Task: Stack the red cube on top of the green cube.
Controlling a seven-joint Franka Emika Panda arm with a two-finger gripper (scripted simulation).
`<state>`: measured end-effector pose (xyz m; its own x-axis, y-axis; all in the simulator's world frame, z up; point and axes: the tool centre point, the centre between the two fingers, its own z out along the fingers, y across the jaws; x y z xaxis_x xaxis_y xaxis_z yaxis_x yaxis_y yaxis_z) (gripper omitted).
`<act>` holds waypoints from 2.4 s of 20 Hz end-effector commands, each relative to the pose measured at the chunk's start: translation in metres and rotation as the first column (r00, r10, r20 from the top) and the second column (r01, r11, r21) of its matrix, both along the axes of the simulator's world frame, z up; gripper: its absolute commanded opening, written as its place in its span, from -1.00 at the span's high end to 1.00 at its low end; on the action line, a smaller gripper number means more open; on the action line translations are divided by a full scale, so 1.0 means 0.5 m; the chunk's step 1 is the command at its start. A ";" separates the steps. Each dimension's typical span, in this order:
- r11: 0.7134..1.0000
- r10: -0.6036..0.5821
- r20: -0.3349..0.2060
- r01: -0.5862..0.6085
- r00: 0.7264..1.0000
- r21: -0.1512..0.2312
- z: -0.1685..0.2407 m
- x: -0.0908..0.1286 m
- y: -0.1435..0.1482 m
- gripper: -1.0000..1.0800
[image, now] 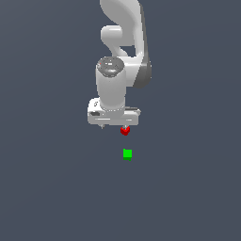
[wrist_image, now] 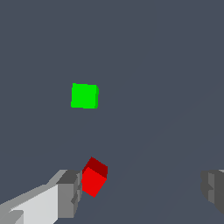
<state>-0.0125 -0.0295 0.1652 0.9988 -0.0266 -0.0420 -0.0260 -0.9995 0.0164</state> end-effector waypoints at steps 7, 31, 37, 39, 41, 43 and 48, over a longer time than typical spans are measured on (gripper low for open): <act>1.000 -0.024 0.002 0.024 1.000 0.000 -0.008 -0.008 0.002 -0.92; 0.890 -0.456 0.035 0.456 0.889 0.010 -0.152 -0.139 0.082 -0.92; 0.853 -0.522 0.040 0.522 0.852 0.013 -0.178 -0.155 0.102 -0.92; 0.845 -0.535 0.041 0.535 0.844 0.014 -0.184 -0.158 0.107 -0.92; 0.839 -0.544 0.042 0.544 0.838 0.015 -0.188 -0.160 0.110 -0.92; 0.835 -0.550 0.043 0.550 0.834 0.015 -0.190 -0.161 0.112 -0.92; 0.835 -0.549 0.042 0.549 0.834 0.015 -0.190 -0.160 0.113 -0.92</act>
<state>-0.0925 0.0269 0.0700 0.8207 -0.5714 -0.0003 -0.5714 -0.8207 0.0003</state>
